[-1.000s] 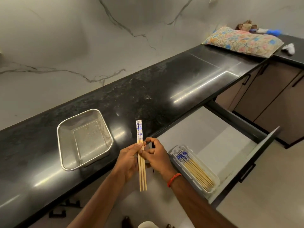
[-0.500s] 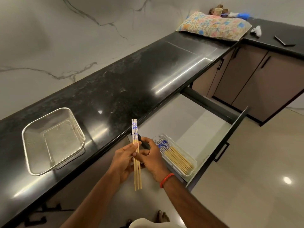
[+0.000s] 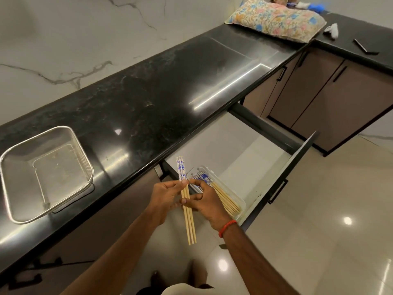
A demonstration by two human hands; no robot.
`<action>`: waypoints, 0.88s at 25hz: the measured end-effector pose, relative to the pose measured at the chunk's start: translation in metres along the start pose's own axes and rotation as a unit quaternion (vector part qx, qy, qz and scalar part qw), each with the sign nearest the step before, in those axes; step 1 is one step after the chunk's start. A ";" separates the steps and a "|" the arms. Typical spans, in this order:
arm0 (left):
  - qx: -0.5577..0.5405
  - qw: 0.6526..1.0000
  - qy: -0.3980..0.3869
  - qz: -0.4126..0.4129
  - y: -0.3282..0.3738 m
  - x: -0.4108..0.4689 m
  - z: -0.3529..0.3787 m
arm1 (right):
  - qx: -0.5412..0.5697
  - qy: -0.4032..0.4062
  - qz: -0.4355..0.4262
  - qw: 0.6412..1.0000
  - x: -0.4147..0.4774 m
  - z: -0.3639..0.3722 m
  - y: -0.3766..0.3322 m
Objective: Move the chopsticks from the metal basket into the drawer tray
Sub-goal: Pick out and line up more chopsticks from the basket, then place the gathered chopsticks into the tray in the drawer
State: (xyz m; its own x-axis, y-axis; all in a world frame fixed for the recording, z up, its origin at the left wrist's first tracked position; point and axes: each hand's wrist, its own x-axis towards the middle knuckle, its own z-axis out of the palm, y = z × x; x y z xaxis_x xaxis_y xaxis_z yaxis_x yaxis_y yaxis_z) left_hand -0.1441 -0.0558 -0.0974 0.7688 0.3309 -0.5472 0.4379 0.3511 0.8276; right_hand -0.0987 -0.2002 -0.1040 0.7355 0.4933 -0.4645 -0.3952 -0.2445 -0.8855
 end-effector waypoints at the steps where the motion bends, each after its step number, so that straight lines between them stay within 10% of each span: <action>1: -0.002 1.000 -0.004 0.001 -0.003 0.002 0.003 | 0.013 0.002 0.011 1.000 0.001 -0.003 0.003; 14: -0.025 0.997 0.069 0.024 -0.038 0.034 0.039 | -0.135 0.045 -0.005 0.990 0.043 -0.031 0.019; 22: -0.014 0.991 0.093 -0.098 -0.061 0.057 0.033 | -0.411 0.089 0.037 0.907 0.110 -0.080 0.039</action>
State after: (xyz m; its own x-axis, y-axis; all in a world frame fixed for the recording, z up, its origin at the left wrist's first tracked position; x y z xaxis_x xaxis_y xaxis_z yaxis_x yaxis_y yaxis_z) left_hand -0.1113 -0.0869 -0.1749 0.5691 0.4088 -0.7134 0.5557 0.4482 0.7002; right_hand 0.0104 -0.2221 -0.1905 0.8293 0.3262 -0.4537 0.0426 -0.8464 -0.5308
